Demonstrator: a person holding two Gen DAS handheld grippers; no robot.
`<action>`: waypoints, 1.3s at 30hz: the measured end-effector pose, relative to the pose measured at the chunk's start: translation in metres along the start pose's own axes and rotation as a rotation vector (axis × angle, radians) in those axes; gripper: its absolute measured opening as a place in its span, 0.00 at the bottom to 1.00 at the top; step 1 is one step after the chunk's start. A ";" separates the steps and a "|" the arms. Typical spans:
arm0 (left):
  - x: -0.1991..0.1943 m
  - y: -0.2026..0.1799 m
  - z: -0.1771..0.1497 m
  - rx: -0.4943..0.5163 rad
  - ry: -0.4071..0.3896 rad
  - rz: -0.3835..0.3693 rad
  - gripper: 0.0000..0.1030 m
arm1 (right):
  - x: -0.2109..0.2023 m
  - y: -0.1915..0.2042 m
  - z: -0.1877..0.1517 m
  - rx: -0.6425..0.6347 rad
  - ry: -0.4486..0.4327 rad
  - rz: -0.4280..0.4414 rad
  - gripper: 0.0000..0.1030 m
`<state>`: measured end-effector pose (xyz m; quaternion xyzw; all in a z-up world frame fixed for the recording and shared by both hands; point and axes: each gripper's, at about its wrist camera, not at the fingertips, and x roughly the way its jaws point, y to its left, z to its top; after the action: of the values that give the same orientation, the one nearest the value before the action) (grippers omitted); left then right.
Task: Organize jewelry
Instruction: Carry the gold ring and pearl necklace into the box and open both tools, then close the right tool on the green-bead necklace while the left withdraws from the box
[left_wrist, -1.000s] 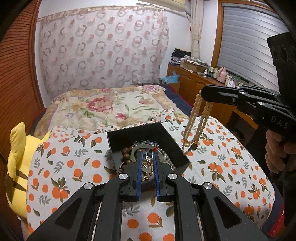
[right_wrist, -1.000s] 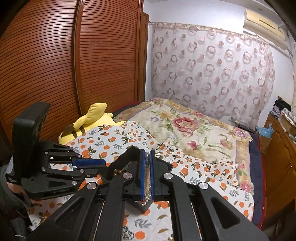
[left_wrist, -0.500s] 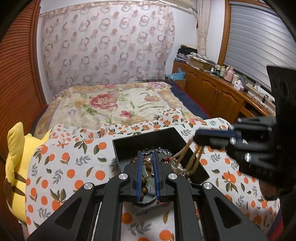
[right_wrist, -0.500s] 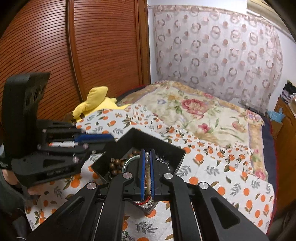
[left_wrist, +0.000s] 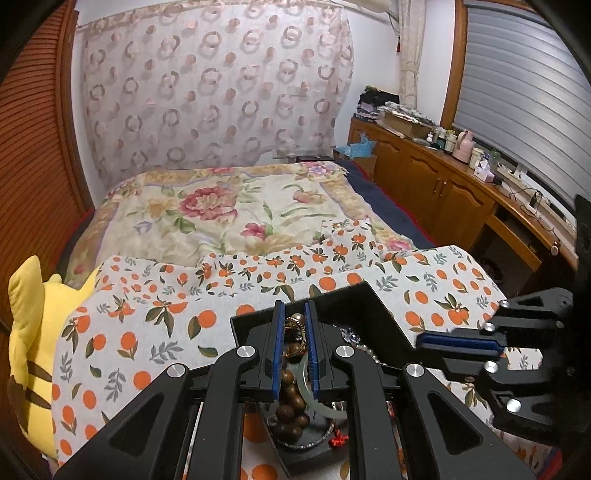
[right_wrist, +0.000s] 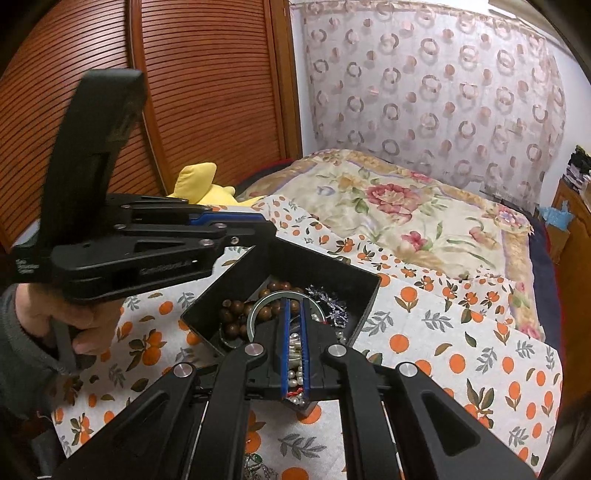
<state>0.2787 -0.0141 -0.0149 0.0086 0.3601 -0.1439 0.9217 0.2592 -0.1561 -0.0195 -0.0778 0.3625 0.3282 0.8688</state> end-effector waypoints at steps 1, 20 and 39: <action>0.002 0.000 0.001 0.000 0.002 0.001 0.10 | -0.002 -0.001 0.001 0.001 -0.002 0.000 0.07; 0.028 0.003 -0.002 -0.007 0.037 0.020 0.15 | -0.016 -0.010 -0.026 0.049 -0.010 -0.038 0.07; -0.066 -0.028 -0.086 0.013 -0.037 0.019 0.61 | -0.040 0.023 -0.106 0.058 0.054 -0.023 0.21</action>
<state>0.1682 -0.0133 -0.0319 0.0154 0.3420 -0.1378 0.9294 0.1625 -0.1982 -0.0666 -0.0658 0.3940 0.3053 0.8644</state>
